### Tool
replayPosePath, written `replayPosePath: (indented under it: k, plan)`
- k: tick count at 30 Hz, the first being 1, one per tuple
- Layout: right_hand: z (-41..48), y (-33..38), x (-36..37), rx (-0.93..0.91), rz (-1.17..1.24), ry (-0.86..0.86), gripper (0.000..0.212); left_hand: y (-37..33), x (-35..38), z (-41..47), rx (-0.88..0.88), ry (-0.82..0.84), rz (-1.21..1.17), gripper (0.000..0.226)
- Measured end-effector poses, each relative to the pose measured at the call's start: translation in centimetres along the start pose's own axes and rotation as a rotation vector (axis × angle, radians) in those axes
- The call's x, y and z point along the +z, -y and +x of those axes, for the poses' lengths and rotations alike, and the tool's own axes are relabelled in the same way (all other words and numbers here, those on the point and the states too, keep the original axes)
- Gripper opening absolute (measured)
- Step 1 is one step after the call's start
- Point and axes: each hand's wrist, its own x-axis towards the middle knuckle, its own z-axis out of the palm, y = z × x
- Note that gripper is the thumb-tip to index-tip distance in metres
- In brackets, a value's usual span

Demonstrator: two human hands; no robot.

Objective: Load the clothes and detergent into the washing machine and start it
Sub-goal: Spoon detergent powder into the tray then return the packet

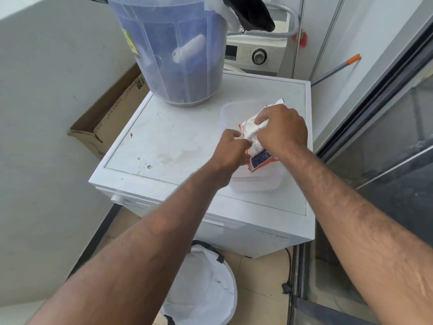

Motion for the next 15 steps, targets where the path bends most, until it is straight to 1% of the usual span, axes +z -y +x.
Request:
replayPosePath:
  k: [1,2,4,8,11,15]
  plan:
    - [0.0,0.2,-0.4,-0.005,0.012,-0.011,0.033,-0.2,-0.5,-0.2,0.007,-0.011,-0.074,0.008]
    - [-0.1,0.5,-0.7,-0.012,0.02,-0.017,0.033,-0.2,-0.9,-0.2,-0.001,-0.025,-0.133,0.007]
    - [-0.4,1.0,-1.4,-0.03,0.029,-0.028,0.033,-0.3,-1.5,-0.6,-0.031,-0.027,-0.216,0.015]
    - [-1.2,2.3,-2.7,-0.062,0.042,-0.044,0.034,-1.1,-2.3,-1.7,-0.044,-0.014,-0.314,0.014]
    - [-2.1,3.5,-4.2,-0.1,0.042,-0.051,0.035,-1.6,-3.0,-2.9,-0.041,-0.056,-0.402,0.02]
    - [-4.0,6.1,-6.0,-0.165,0.058,-0.062,0.036,-2.2,-4.6,-5.3,-0.095,-0.136,-0.529,0.02]
